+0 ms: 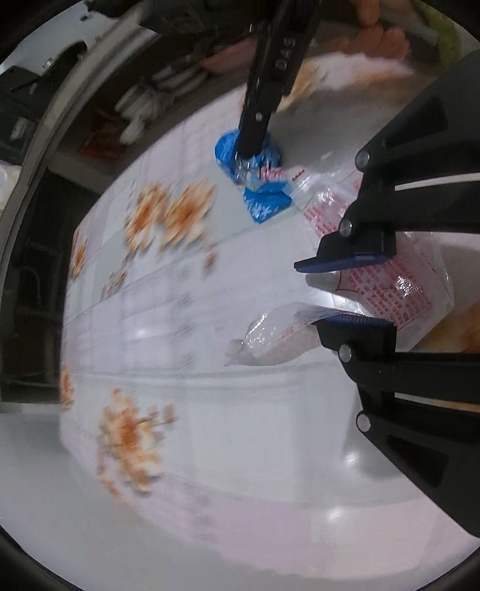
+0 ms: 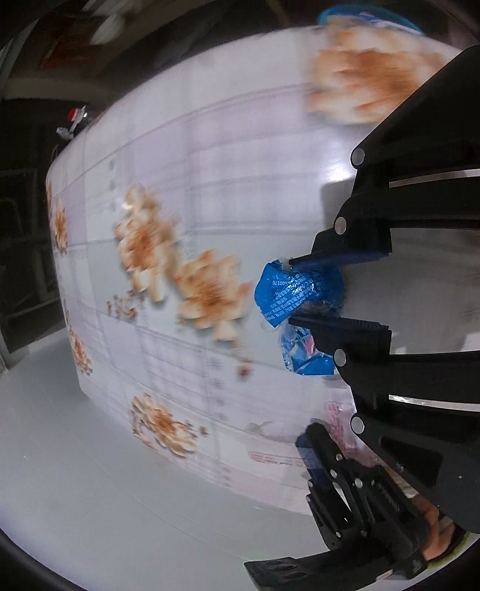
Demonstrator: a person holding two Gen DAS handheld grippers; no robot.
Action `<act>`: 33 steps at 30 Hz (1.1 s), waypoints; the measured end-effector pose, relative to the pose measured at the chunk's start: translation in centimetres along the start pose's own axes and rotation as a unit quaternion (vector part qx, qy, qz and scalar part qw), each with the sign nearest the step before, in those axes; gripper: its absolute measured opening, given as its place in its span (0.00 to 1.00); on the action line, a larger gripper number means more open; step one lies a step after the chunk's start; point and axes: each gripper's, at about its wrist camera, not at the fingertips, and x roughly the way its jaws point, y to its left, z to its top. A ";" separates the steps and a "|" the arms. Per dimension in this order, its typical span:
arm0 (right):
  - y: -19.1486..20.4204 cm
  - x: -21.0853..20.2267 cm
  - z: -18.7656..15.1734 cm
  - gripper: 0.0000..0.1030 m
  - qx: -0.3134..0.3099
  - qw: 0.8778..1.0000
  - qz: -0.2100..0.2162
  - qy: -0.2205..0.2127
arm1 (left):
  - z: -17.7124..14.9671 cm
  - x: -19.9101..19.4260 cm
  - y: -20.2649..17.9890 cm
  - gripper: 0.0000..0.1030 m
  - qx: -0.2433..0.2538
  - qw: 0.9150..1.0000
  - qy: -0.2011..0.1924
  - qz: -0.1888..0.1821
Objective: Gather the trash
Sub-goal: 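Grasp the clear plastic bag with the left gripper while the right gripper grasps the blue wrapper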
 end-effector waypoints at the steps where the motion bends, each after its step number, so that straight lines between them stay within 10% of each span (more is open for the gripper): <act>1: -0.2 -0.5 -0.8 0.22 0.001 1.000 -0.001 -0.002 | -1.0 -0.6 -0.2 0.20 -0.007 1.000 0.001 -0.015; 4: -0.8 -1.9 -3.3 0.22 0.014 1.000 0.005 -0.008 | -3.6 -2.6 -0.8 0.22 -0.017 0.997 -0.009 -0.071; 7: -1.5 -3.2 -5.3 0.22 0.030 0.999 0.005 -0.018 | -5.3 -4.2 -1.4 0.53 -0.003 0.995 -0.025 -0.099; 13: -3.1 -4.7 -7.9 0.23 0.078 0.996 0.020 -0.027 | -7.2 -4.9 -3.7 0.71 0.066 0.993 -0.022 -0.100; 21: -3.6 -5.5 -10.1 0.24 0.107 0.993 0.025 -0.032 | -7.7 -3.3 -5.9 0.72 0.159 0.987 -0.026 -0.019; 33: -4.4 -6.8 -11.2 0.39 0.127 0.991 0.026 -0.041 | -8.1 -3.1 -6.2 0.53 0.133 0.991 -0.019 -0.027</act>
